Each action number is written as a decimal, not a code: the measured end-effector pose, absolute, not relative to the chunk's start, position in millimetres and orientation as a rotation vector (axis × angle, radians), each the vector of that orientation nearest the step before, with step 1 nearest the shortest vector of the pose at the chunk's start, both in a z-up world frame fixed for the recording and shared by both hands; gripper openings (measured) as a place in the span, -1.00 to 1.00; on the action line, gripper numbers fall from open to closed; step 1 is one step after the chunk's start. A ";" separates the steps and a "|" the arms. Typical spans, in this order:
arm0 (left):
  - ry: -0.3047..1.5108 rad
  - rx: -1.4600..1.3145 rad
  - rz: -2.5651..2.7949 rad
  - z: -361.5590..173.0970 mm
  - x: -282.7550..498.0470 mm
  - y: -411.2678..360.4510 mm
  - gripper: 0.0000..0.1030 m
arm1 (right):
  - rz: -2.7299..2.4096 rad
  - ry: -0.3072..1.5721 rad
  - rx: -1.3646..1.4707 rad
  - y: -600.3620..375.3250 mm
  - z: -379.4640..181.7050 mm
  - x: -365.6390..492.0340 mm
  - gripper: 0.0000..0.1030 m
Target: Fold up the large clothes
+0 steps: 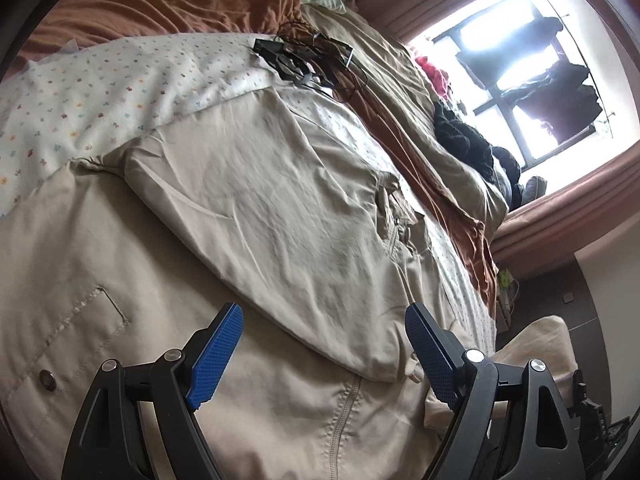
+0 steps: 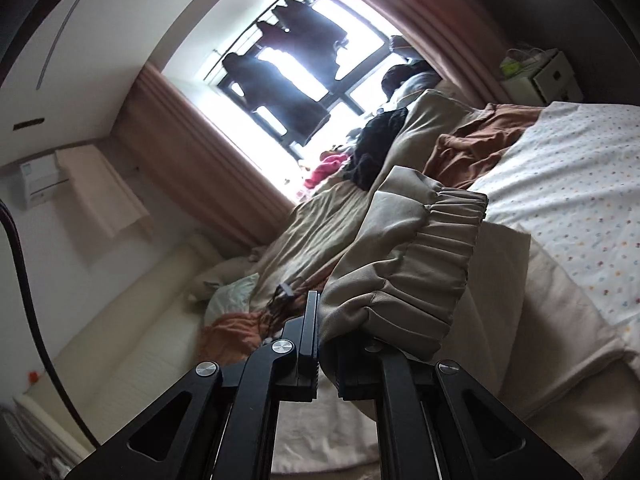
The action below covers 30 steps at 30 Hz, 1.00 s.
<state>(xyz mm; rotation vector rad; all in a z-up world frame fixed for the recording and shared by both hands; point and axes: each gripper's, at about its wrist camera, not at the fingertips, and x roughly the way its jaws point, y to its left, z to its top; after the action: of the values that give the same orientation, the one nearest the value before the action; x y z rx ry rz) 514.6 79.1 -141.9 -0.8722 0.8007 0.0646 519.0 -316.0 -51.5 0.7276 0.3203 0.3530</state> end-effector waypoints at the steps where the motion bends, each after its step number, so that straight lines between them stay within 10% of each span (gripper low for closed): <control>1: 0.801 -0.877 0.073 -143.1 513.4 83.9 0.63 | 0.372 0.334 0.720 -305.4 -53.6 524.1 -0.86; 17: 0.769 -1.023 0.213 -160.0 493.8 144.7 0.63 | 0.549 0.671 0.561 -159.0 -130.4 597.5 -0.85; 20: 0.775 -1.026 0.223 -162.1 493.7 146.7 0.63 | 0.548 0.813 0.591 -148.6 -156.2 607.6 -0.40; 22: 0.778 -1.019 0.222 -161.7 494.5 144.2 0.63 | 0.541 0.863 0.643 -154.5 -166.8 609.9 0.35; 30: 0.807 -0.946 0.194 -159.7 505.8 123.5 0.63 | 0.472 0.804 0.709 -218.1 -159.7 574.3 0.40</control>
<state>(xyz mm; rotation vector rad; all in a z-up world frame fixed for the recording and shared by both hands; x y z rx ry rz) 505.8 123.5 -159.7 -0.9459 0.8072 0.1937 574.3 -218.1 -159.7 0.7092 0.8044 0.4719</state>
